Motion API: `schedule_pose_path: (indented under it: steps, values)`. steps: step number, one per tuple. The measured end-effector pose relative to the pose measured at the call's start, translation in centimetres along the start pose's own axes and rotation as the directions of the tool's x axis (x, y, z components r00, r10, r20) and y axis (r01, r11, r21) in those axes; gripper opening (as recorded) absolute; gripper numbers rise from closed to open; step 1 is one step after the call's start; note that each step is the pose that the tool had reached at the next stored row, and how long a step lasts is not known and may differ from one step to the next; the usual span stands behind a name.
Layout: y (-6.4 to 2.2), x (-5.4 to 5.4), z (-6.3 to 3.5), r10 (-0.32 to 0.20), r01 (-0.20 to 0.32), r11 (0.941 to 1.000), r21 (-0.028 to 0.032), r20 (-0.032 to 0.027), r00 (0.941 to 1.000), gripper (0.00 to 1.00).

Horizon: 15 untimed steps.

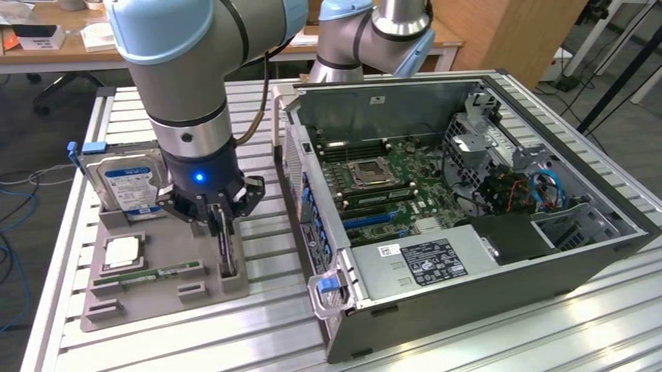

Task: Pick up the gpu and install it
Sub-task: 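Pick up the gpu and move the gpu toward the slot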

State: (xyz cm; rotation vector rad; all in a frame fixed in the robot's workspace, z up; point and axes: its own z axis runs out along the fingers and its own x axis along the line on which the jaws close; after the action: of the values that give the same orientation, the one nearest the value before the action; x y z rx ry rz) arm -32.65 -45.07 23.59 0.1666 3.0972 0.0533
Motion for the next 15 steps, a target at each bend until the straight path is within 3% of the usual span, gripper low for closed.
schedule_pose_path:
  steps: [15]
  values:
    - [0.0,0.0,0.0,0.0,0.0,1.0,0.0,0.0001,1.0,0.26]
